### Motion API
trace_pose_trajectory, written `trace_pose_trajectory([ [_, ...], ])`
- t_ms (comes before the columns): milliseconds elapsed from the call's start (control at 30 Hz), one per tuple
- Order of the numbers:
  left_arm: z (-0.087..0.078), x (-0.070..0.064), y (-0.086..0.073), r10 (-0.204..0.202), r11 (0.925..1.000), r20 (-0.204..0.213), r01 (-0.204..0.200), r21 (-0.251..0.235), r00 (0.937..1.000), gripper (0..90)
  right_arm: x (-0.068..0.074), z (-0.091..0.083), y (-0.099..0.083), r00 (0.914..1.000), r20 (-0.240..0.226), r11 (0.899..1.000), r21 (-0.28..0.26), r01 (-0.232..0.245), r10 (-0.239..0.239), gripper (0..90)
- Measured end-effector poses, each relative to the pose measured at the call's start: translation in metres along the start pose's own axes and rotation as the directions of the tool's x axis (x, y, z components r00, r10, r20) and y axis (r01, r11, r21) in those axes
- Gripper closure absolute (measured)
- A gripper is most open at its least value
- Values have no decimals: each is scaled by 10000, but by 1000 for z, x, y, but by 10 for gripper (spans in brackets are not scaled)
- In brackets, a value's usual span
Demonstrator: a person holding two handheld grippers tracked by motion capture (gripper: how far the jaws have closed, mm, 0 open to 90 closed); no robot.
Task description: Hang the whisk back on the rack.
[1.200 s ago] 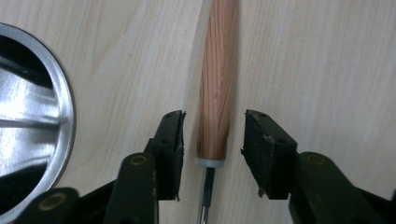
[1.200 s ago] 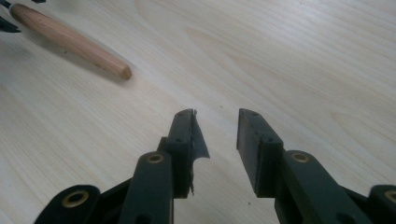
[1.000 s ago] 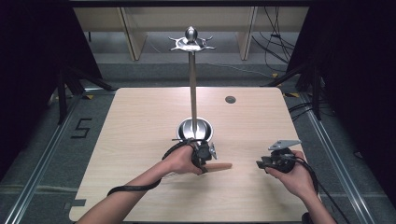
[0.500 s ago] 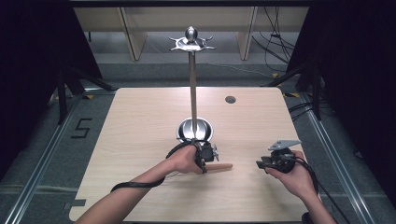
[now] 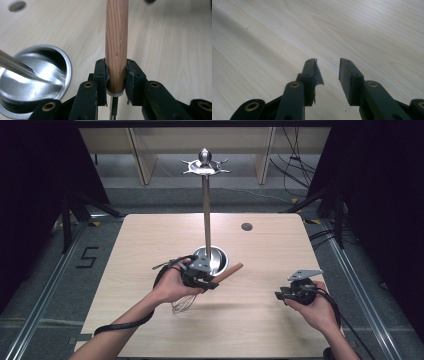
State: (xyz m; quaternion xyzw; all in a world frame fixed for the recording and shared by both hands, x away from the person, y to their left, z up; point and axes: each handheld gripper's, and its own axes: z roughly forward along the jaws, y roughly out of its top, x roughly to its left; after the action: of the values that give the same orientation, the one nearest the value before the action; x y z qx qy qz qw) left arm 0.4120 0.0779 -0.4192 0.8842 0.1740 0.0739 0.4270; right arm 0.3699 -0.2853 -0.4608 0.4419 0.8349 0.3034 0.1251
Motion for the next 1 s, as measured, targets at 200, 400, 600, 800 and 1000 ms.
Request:
trace_pose_trajectory([
  [200, -17, 8, -7, -352, 9918, -70, 341, -1233, 9994, 725, 1, 4, 0, 10000, 59, 9994, -343, 36, -34, 671],
  [400, -27, 14, -15, -514, 9706, 53, 512, -2353, 9987, 724, 2, 1, 2, 9997, -72, 9997, 104, -225, 225, 671],
  [600, -35, 17, -21, -954, 9283, 289, 994, -3583, 9950, 724, 0, 2, 1, 10000, 1, 10000, 1, 45, -45, 669],
  [800, -38, 19, -22, -1697, 8854, 629, 1802, -4285, 9835, 723, 0, 2, 2, 10000, -9, 10000, -63, 40, -40, 668],
  [1000, -42, 20, -17, -1859, 8405, 868, 2042, -5019, 9787, 723, 0, 5, 1, 9998, 76, 9992, -363, 184, -181, 667],
])
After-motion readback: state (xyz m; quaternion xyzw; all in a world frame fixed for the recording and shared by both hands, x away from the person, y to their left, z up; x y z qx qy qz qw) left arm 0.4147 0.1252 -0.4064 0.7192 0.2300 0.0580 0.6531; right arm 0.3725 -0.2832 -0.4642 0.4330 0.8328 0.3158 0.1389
